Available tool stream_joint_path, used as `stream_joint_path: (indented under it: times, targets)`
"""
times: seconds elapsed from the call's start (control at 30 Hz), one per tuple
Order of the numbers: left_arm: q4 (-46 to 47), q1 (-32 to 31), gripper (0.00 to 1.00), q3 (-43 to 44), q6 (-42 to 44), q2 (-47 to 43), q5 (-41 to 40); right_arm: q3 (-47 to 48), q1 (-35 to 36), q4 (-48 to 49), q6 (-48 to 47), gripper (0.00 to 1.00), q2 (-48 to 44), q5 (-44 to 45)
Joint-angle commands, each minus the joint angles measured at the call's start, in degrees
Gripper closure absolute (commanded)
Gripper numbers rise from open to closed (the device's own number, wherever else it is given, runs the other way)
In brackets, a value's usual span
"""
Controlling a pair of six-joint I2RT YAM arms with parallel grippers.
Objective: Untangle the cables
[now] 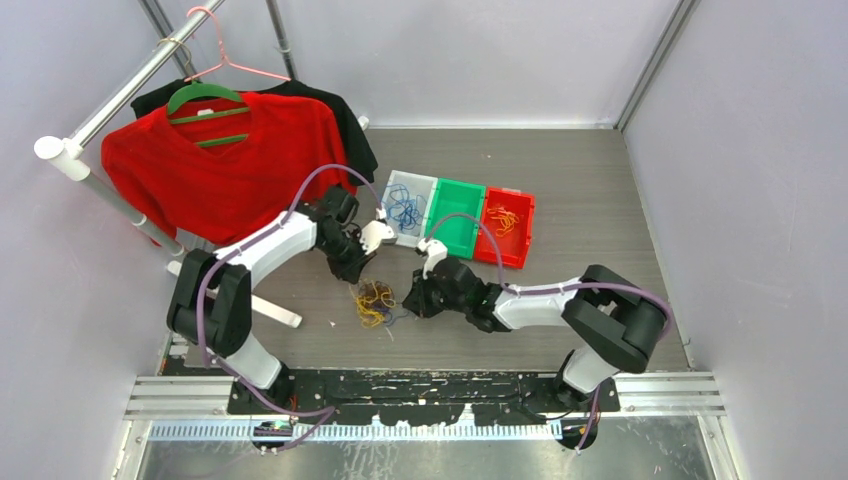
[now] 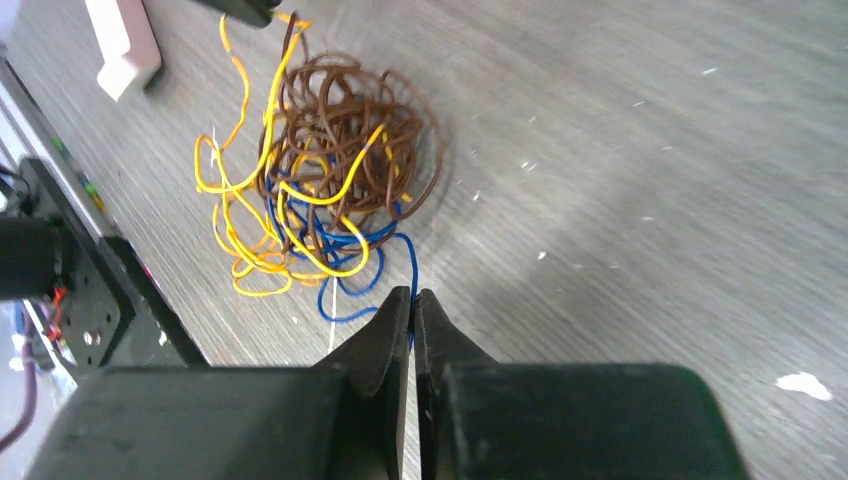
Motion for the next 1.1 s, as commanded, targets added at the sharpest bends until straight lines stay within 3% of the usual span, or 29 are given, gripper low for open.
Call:
stream_joint_path:
  times: [0.0, 0.1, 0.4, 0.7, 1.0, 1.03, 1.07]
  targets:
    - [-0.46, 0.64, 1.0, -0.1, 4.36, -5.78, -2.06, -1.92, -2.38, 5.37, 1.3, 0.93, -6.36, 4.56]
    - [-1.76, 0.64, 1.0, -0.68, 5.45, -6.56, -3.42, -2.6, -3.05, 4.54, 1.16, 0.98, -8.55, 5.72]
    - [-0.96, 0.65, 1.0, -2.97, 9.3, -7.02, -8.39, -2.42, -5.22, -3.99, -1.66, 0.99, -17.54, 4.48]
    - [4.88, 0.74, 1.0, -10.87, 19.26, -9.84, -18.57, 1.48, -17.52, -17.2, -4.94, 0.99, -38.42, -0.66]
    - [2.73, 0.74, 1.0, -11.99, 22.37, -13.32, -19.37, 8.91, -22.05, -24.32, -6.75, 0.99, -45.74, -1.47]
    - [1.23, 0.74, 0.98, -10.8, 21.96, -13.82, -18.56, 9.76, -22.06, -24.39, -6.62, 0.99, -45.51, -2.39]
    - [-0.17, 0.74, 0.88, -9.22, 20.81, -14.48, -17.54, 10.46, -22.07, -24.36, -6.33, 0.99, -45.02, -3.31]
